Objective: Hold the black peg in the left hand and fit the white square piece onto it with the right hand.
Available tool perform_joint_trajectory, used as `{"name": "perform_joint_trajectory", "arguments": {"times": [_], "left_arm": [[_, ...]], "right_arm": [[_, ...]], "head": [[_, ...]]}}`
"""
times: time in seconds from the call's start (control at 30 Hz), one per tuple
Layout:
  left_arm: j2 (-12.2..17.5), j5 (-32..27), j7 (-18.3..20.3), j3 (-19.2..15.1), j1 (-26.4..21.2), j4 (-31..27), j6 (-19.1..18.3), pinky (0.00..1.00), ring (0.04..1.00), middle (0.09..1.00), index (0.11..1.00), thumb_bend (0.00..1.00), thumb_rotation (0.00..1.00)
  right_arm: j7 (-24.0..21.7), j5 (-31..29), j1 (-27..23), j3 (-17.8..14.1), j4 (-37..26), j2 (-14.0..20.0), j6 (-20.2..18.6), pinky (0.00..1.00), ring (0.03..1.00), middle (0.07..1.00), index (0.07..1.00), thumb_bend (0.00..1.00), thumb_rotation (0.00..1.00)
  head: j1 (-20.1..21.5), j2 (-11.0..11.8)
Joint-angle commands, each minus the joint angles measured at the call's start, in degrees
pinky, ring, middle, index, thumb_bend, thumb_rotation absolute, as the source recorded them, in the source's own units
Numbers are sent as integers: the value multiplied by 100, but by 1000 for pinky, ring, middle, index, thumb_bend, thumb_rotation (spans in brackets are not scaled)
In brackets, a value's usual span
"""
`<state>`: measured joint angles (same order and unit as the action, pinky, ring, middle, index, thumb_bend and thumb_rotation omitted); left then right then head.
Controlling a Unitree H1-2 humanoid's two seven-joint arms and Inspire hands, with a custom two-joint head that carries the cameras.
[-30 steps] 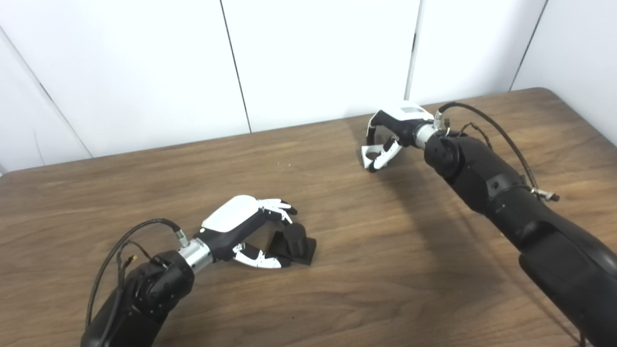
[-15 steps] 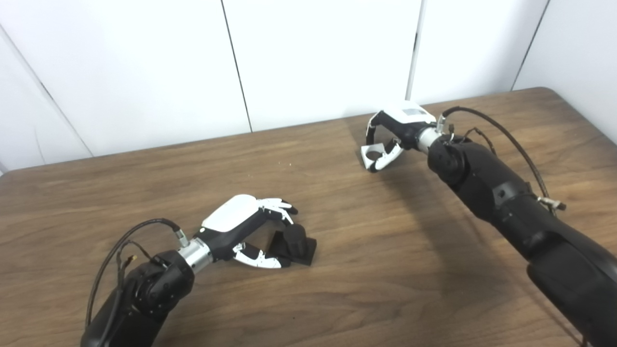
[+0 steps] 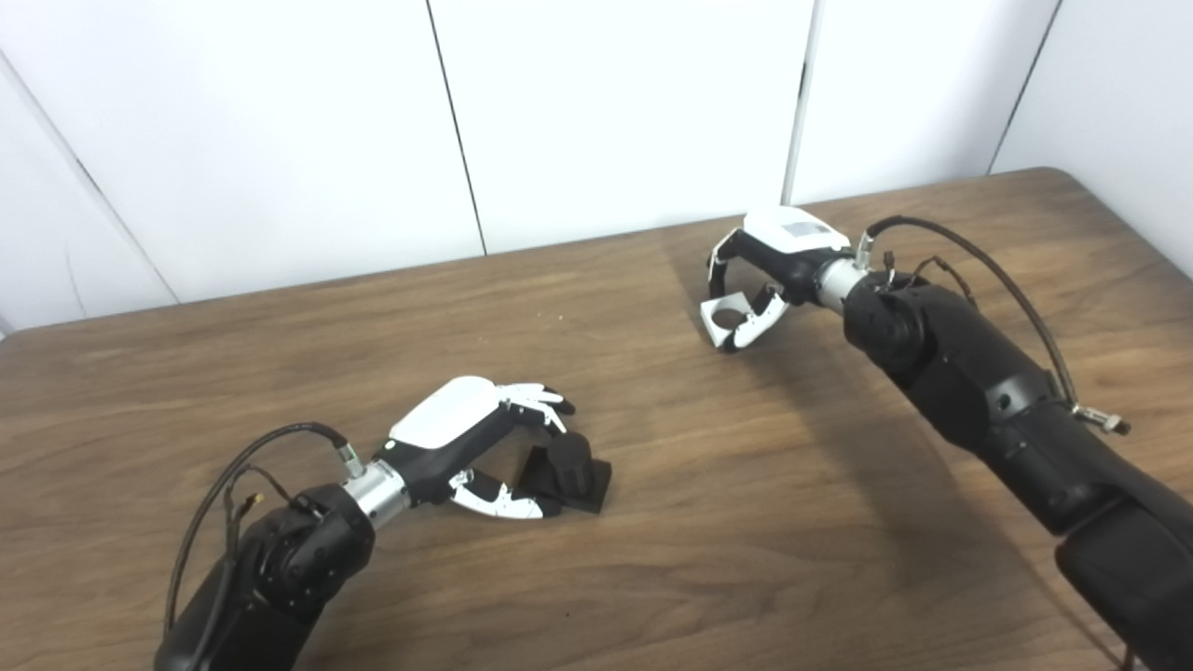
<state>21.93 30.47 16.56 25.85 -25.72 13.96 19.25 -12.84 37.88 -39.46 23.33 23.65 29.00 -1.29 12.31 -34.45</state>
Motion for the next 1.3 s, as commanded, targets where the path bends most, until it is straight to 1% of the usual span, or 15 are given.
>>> {"name": "perform_joint_trajectory", "arguments": {"times": [0.0,0.2,0.33,0.47,0.57,0.67,0.83,1.03,1.13,1.27], "left_arm": [[218,166,334,79,30,110,-155,864,899,847,569,744,229],[207,163,322,79,31,124,-138,857,897,847,566,747,228],[190,187,292,91,20,152,-113,848,893,846,567,748,239],[167,197,270,102,20,143,-99,846,890,843,562,751,239],[159,180,285,108,12,138,-104,844,892,844,563,746,233],[155,178,328,111,5,93,-173,850,898,848,563,740,247],[106,230,315,146,-23,114,-220,845,897,847,565,737,254],[42,291,234,175,-61,203,-162,820,886,841,560,739,280],[23,297,252,174,-66,186,-204,828,887,840,562,744,274],[-8,347,284,192,-76,146,-306,841,892,841,567,744,293]], "right_arm": [[-60,-64,-229,-160,-359,137,110,855,834,778,484,511,139],[-359,-147,-96,-273,-886,135,92,860,835,779,484,511,138],[-525,-255,-17,-322,-1215,116,209,850,833,773,483,512,138],[-670,-315,37,-311,-1463,115,268,818,828,770,482,512,141],[-839,-367,92,-327,-1751,102,216,817,837,776,482,511,142],[-997,-464,143,-378,-2019,86,151,813,843,780,482,511,142],[-1279,-644,208,-388,-2402,88,220,780,838,785,483,510,143],[-1416,-762,255,-393,-2718,52,354,735,823,781,482,511,143],[-1427,-833,267,-392,-2829,31,499,724,813,778,482,512,142],[-1489,-973,291,-396,-2964,-8,600,718,810,773,481,512,142]], "head": [[-16,-14],[-86,-50],[-157,-74],[-243,-93],[-372,-132],[-499,-178],[-748,-240],[-1005,-298],[-1126,-327],[-1302,-354]]}}
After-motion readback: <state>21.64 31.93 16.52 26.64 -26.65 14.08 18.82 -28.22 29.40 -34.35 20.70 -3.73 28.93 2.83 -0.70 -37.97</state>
